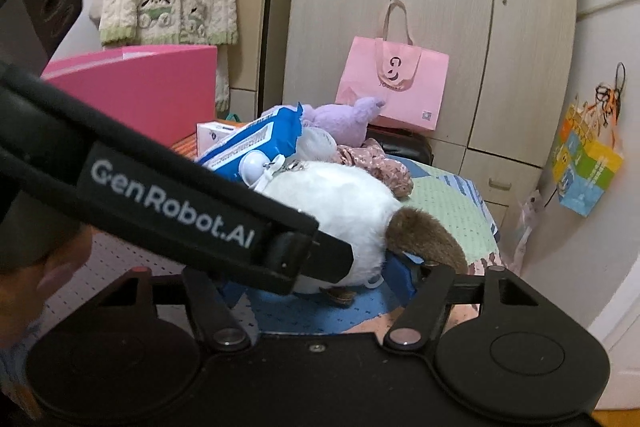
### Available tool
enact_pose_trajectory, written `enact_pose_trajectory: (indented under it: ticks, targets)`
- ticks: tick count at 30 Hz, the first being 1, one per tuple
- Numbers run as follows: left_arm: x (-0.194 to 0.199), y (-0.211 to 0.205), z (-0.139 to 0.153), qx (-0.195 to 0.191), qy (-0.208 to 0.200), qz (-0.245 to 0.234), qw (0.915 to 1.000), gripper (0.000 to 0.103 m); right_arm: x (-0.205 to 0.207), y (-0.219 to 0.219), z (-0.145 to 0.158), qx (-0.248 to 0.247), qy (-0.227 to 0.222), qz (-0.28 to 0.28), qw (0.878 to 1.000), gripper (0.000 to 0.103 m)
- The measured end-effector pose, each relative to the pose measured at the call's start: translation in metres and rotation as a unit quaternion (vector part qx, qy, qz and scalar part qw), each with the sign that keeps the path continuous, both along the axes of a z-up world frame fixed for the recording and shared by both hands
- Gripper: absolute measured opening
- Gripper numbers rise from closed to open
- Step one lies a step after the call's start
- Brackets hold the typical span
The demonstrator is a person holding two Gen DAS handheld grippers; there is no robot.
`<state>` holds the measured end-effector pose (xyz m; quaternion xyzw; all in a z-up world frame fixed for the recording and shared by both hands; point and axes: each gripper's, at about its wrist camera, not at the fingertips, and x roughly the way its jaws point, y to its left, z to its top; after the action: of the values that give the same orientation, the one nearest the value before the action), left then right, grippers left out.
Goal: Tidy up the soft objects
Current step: 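Grasp the white plush toy with the left tool while the right tool pinches it too, then carry the white plush toy with both tools into the pink box and release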
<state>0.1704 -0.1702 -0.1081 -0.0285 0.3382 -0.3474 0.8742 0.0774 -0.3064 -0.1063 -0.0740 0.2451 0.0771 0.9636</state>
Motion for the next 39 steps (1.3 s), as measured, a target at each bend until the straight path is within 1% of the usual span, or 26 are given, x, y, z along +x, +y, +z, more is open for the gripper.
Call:
enact_pose_trajectory:
  ticks: [3,7,10,13,15,17,19,25,30,35,39]
  targets:
    - [-0.008,0.002,0.002,0.01,-0.008,-0.001,0.9999,0.065,-0.003,-0.001,0.001,0.017,-0.001,-0.008,1.0,0.073]
    - [-0.019,0.01,0.006,0.012,-0.007,-0.002,0.9999,0.065,-0.009,0.005,0.003,0.027,0.002,-0.021,0.999,0.073]
    - [-0.028,0.015,0.008,0.016,-0.007,-0.005,0.9998,0.065,-0.016,0.007,0.005,0.053,0.009,-0.026,0.998,0.073]
    - [-0.037,0.018,0.009,0.03,0.002,-0.005,0.9995,0.064,-0.023,0.009,0.007,0.081,0.02,-0.029,0.996,0.073]
    - [-0.041,0.022,0.011,0.028,0.016,-0.001,0.9995,0.064,-0.026,0.013,0.008,0.082,0.03,-0.032,0.996,0.073]
    - [-0.046,0.026,0.015,0.029,0.02,0.002,0.9994,0.064,-0.029,0.017,0.011,0.086,0.048,-0.036,0.994,0.072]
    - [-0.051,0.03,0.019,0.032,0.022,0.002,0.9992,0.064,-0.033,0.02,0.014,0.097,0.053,-0.037,0.993,0.072]
    - [-0.066,0.047,0.028,0.033,0.033,0.008,0.9989,0.064,-0.051,0.034,0.027,0.086,0.046,-0.02,0.995,0.072]
    - [-0.078,0.063,0.032,0.027,0.044,0.016,0.9985,0.064,-0.061,0.051,0.037,0.073,0.057,-0.016,0.996,0.072]
    - [-0.092,0.084,0.04,0.013,0.039,0.024,0.9988,0.064,-0.072,0.067,0.045,0.069,0.057,-0.006,0.996,0.072]
    - [-0.104,0.101,0.048,0.006,0.026,0.037,0.999,0.064,-0.081,0.079,0.053,0.069,0.051,0.011,0.996,0.072]
